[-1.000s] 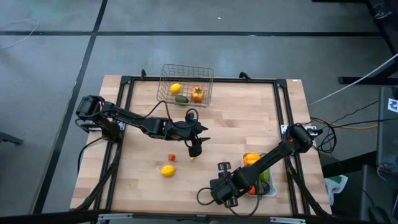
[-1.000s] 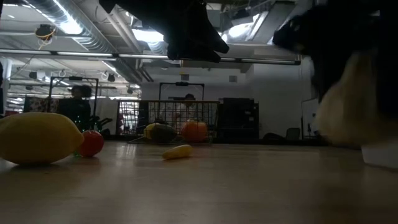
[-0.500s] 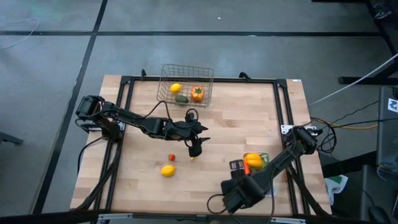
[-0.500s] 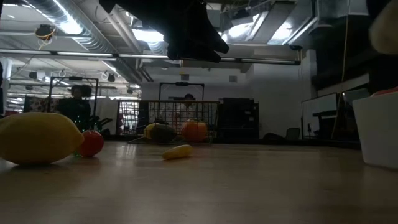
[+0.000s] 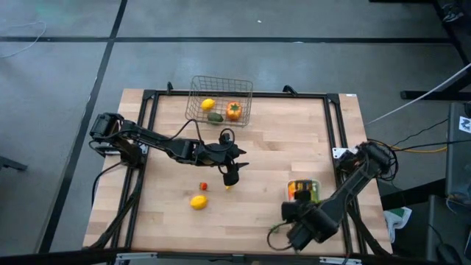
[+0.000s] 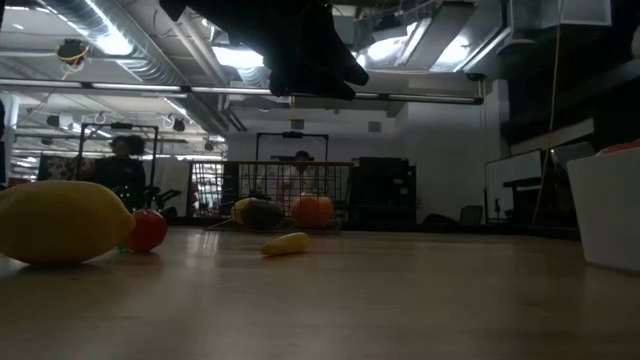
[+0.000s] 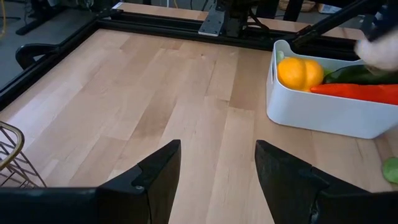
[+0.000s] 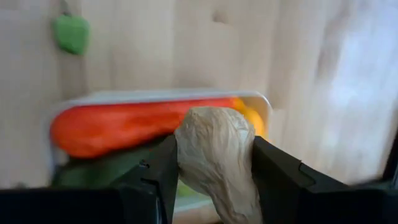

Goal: Sort produce into baskets
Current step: Put the garlic into the white bin

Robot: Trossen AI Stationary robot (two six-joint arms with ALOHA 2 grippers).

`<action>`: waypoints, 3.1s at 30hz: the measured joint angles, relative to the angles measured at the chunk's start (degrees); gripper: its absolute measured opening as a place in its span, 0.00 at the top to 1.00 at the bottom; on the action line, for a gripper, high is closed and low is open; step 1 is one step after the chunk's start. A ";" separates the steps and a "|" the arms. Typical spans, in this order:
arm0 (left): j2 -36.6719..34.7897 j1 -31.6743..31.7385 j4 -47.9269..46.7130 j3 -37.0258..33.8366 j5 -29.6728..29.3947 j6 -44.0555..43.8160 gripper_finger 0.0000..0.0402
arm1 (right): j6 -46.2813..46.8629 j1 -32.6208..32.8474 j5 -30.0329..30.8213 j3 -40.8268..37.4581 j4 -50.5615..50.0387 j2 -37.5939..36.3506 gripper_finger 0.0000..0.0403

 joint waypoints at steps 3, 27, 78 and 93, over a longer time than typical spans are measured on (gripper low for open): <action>0.00 0.02 0.07 0.00 0.00 0.02 0.50 | 4.69 0.00 0.22 -6.35 -0.19 -4.95 0.59; 0.00 0.02 -0.05 0.00 0.00 0.20 0.50 | 21.46 -0.07 -7.71 -39.52 16.49 -23.32 0.59; 0.01 0.02 -0.04 0.00 -0.02 0.19 0.50 | 21.05 -0.11 -9.53 -39.52 19.15 -23.24 0.28; 0.02 0.02 0.00 -0.02 -0.01 0.15 0.50 | 23.16 -0.11 -13.77 -36.17 7.84 -27.49 0.28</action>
